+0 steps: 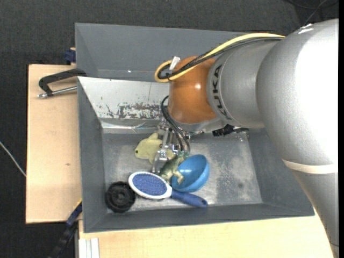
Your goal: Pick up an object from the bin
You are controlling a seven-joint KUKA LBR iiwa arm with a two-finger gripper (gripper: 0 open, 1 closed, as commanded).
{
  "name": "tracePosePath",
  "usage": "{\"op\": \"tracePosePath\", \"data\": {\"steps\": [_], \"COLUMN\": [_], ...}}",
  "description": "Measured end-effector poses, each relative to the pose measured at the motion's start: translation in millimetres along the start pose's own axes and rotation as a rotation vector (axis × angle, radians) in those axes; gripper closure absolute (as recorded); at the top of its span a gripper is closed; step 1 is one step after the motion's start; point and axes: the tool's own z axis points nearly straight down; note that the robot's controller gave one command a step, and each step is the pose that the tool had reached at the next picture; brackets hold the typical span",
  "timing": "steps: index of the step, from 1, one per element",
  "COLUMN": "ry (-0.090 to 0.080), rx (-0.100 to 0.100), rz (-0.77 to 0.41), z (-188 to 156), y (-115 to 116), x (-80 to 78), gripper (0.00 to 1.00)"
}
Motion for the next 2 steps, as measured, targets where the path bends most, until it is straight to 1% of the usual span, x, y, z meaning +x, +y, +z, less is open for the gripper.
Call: {"op": "tracePosePath", "data": {"steps": [2], "ry": [0.003], "rx": [-0.001], "rz": [0.000], "z": [-1.9], "y": [1.7], "x": [-2.3], "gripper": [0.00]}}
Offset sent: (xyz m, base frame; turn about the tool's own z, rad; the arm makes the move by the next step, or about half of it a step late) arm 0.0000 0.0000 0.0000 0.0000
